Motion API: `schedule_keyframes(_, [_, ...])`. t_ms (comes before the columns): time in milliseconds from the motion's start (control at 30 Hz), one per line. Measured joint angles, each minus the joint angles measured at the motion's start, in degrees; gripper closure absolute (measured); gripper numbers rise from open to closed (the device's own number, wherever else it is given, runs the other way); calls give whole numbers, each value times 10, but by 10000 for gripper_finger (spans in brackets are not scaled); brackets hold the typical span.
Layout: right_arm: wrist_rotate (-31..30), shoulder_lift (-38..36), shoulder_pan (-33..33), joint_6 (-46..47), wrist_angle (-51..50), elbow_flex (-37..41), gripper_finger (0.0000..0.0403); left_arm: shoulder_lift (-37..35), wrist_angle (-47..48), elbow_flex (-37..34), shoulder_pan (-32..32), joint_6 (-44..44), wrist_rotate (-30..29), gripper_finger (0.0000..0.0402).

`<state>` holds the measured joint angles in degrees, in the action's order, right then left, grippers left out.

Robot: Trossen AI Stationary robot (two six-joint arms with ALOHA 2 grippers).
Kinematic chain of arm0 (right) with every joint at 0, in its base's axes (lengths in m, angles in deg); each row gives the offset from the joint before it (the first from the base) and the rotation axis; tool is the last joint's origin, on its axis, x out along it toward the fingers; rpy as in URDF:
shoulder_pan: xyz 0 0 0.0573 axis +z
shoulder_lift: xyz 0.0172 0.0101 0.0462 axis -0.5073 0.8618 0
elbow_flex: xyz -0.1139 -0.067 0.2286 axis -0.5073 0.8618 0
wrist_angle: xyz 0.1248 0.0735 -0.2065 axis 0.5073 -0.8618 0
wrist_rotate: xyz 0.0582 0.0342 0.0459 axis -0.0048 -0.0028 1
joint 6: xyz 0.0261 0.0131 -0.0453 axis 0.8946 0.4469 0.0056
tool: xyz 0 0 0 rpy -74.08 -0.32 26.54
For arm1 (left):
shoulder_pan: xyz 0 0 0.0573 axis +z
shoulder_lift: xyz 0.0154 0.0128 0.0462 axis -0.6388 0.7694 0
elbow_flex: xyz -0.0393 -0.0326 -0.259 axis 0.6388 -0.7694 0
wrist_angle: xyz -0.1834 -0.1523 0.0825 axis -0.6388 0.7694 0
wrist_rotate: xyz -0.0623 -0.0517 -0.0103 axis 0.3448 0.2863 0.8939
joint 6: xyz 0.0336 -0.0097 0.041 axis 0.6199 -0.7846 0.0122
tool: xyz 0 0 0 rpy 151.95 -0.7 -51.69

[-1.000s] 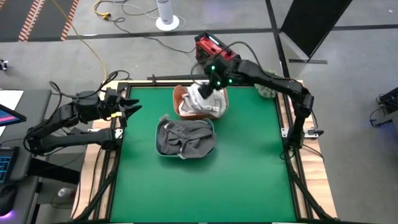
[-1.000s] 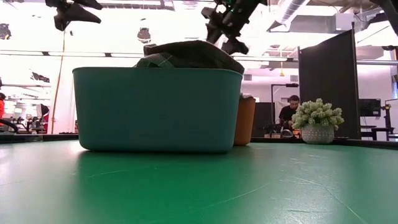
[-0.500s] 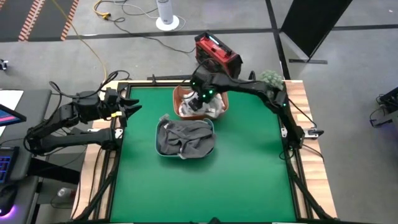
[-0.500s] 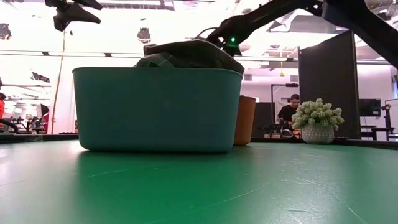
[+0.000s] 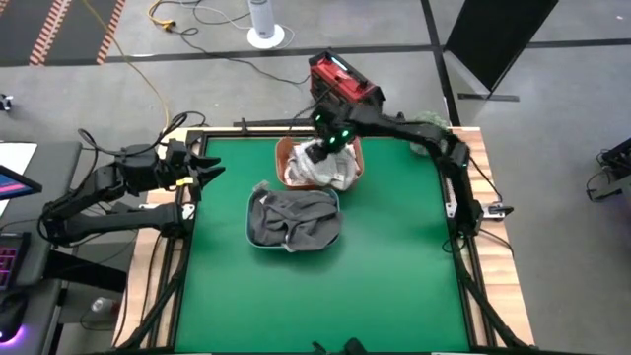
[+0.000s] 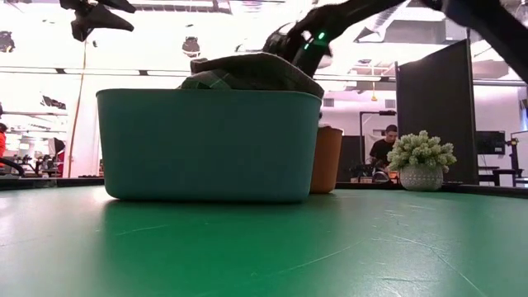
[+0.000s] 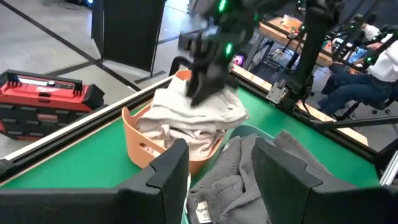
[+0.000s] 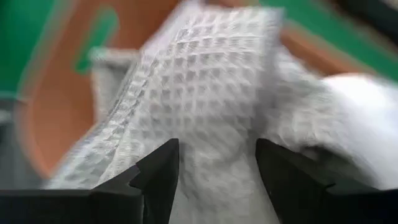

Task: Sort towels by color in basket
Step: Put the white patterned towel into the orange bin

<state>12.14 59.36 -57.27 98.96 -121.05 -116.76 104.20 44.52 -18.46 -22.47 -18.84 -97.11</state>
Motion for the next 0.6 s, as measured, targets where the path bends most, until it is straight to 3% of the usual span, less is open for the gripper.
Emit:
schedule_keyframes(300, [17,-104,-4,33,-76,0,155,0,2,0,0,3,0,235])
schedule_keyframes(467, [52,-112,43,42,-126,-1,155,0,14,0,0,6,-2,235])
schedule_keyframes(600, [54,-100,76,59,-102,6,155,0,13,0,0,10,-5,235])
